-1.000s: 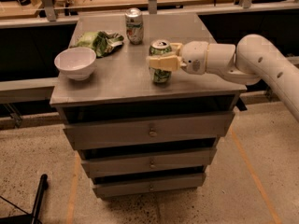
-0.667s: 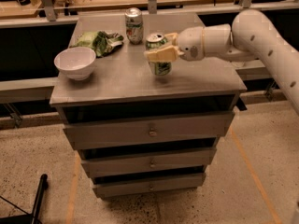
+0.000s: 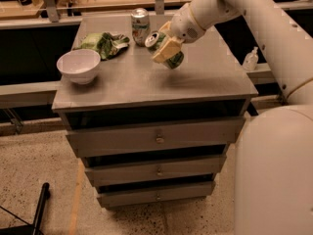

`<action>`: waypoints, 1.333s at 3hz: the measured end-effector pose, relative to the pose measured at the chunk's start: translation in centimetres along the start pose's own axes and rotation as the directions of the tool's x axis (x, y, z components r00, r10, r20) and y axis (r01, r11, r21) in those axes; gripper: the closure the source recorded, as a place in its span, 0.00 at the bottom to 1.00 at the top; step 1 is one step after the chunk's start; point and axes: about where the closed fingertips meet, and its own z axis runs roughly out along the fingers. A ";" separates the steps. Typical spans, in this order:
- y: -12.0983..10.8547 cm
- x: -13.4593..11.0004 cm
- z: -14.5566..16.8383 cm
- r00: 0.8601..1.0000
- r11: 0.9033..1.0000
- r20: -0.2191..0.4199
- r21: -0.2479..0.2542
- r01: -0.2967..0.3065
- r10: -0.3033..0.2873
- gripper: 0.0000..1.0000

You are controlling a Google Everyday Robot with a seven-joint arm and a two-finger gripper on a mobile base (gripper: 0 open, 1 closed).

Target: Knock green can over

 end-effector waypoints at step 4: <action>5.5 5.7 -1.2 0.764 0.917 -0.526 -0.336 0.217 -0.374 0.36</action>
Offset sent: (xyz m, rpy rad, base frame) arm -0.0505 -0.0876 -0.0194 -0.8680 -0.0374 0.2607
